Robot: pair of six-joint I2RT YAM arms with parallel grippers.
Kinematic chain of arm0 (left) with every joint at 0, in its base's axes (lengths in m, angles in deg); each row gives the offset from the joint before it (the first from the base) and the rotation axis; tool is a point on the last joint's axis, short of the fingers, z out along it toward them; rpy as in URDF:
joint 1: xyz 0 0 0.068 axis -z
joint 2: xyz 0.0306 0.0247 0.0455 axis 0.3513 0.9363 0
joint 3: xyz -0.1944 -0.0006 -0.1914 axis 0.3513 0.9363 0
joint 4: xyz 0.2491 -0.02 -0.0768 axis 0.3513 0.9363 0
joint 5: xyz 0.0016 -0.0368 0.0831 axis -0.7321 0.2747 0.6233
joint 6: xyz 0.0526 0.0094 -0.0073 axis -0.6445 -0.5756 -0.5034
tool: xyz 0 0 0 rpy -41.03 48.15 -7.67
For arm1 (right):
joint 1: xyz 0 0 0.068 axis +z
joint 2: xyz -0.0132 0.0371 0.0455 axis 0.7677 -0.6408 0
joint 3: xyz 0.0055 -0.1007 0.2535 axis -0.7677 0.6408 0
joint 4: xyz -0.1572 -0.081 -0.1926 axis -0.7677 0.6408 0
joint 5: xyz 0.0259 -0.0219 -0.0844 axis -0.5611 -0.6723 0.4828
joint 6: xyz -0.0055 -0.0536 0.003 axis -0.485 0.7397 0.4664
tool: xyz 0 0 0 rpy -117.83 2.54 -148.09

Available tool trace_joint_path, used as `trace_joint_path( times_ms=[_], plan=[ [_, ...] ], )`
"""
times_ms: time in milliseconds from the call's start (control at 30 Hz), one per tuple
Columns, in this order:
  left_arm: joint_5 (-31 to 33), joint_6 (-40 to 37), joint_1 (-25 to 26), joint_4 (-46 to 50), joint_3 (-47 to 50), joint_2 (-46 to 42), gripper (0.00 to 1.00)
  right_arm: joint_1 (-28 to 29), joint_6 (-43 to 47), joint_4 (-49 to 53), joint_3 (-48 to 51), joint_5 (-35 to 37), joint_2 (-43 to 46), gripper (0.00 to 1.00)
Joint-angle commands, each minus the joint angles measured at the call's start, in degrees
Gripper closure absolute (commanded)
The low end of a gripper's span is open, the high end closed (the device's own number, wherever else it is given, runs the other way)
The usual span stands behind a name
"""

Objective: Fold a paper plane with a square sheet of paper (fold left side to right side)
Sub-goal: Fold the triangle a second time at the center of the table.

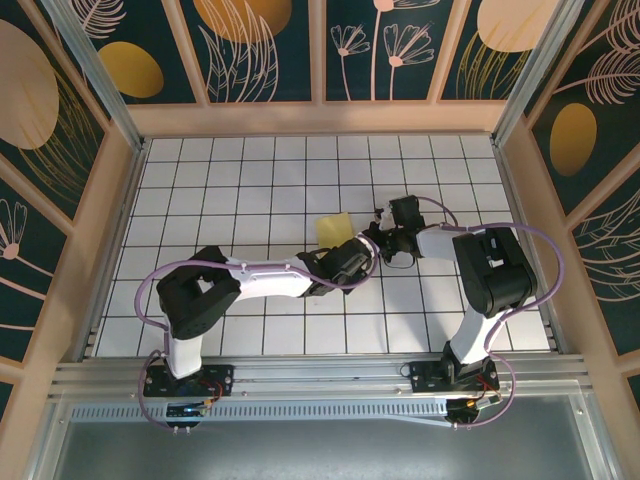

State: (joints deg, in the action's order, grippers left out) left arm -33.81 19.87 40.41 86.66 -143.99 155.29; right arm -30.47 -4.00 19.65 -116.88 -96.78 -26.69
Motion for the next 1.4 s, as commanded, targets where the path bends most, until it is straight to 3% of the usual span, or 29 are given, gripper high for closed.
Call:
trace_joint_path(
  times_ms=[0,233,400,500,767,1067,1367],
  plan=[
    [-2.2,1.1,0.1,0.9,0.4,-2.6,1.0,-0.9,0.7,0.3,-2.5,1.6,3.1,0.93],
    [-9.5,4.8,-1.1,-0.1,1.6,-3.8,1.0,-4.8,3.1,0.3,-0.6,3.0,9.5,0.7],
    [-16.6,8.5,-3.9,-3.6,4.3,-5.5,1.0,-7.8,6.8,3.3,3.7,4.1,14.9,0.68],
    [-21.2,10.7,-5.9,-6.4,6.2,-6.6,1.0,-8.1,8.3,3.9,6.9,3.6,17.9,0.69],
    [-30.4,14.7,-9.7,-11.1,8.7,-6.7,1.0,-4.7,3.7,-4.7,17.1,-0.8,21.7,1.0],
    [-34.1,16.6,-12.0,-12.8,9.8,-5.8,1.0,4.4,-2.6,-14.7,20.9,1.1,16.0,1.0],
    [-33.7,17.1,-13.6,-11.8,9.7,-4.4,1.0,5.9,-0.7,-8.3,18.8,5.0,12.1,1.0]
  ],
)
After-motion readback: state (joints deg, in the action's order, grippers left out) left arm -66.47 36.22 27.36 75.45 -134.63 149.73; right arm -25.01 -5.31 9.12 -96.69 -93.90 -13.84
